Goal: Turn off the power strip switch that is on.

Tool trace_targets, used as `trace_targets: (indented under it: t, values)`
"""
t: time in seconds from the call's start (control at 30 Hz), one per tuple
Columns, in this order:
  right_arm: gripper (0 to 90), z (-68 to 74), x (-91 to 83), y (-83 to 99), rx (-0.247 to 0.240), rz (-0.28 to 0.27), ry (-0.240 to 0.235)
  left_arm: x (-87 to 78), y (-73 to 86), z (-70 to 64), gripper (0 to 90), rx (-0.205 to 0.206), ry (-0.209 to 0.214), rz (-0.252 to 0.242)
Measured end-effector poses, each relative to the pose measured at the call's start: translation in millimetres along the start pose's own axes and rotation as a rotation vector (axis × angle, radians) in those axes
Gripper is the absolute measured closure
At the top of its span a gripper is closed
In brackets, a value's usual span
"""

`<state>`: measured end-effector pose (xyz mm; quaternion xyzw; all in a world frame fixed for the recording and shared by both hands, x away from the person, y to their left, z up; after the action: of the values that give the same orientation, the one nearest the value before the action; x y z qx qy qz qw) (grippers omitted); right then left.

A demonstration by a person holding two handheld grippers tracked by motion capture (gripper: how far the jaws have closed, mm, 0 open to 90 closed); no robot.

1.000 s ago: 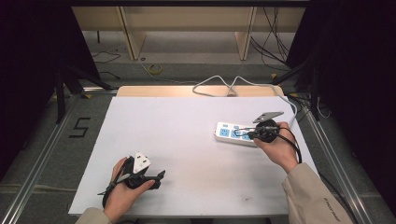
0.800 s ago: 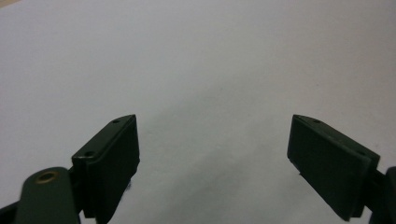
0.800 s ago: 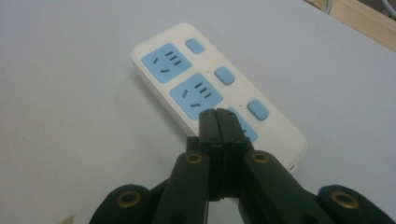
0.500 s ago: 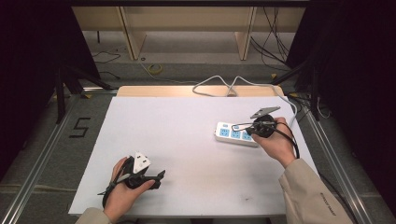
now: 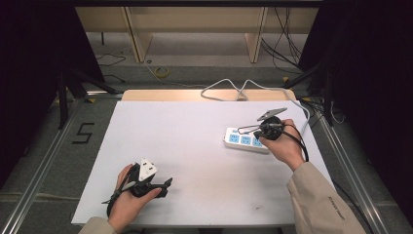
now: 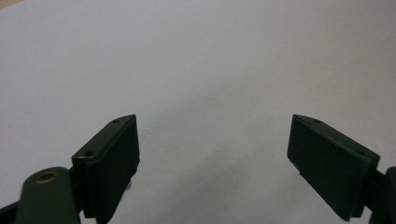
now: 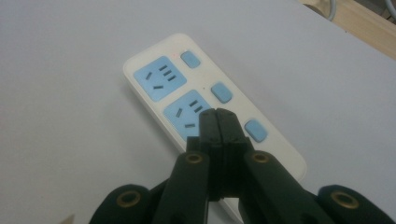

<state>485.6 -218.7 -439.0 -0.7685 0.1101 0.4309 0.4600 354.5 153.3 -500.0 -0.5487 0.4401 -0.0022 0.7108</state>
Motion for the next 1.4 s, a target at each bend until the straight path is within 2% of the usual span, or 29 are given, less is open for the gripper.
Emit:
trace_targets:
  t: [1.4]
  values:
    - [90.0,2.6,27.4,-25.3,-0.020,0.059,-0.011,0.1,-0.6,-0.2,16.5,0.000,0.001,0.000]
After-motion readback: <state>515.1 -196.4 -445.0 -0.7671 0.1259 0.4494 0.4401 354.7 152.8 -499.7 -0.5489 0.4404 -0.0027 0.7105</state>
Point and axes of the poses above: each handheld gripper's, and its own axes: x roughly forward along the jaws, y roughly out of its underside, z roughly to its left, the point moved 4 cm from there along x, roughly forward along the jaws, and after that the axes turned 7 degrees about y, right-handed, at the moved point
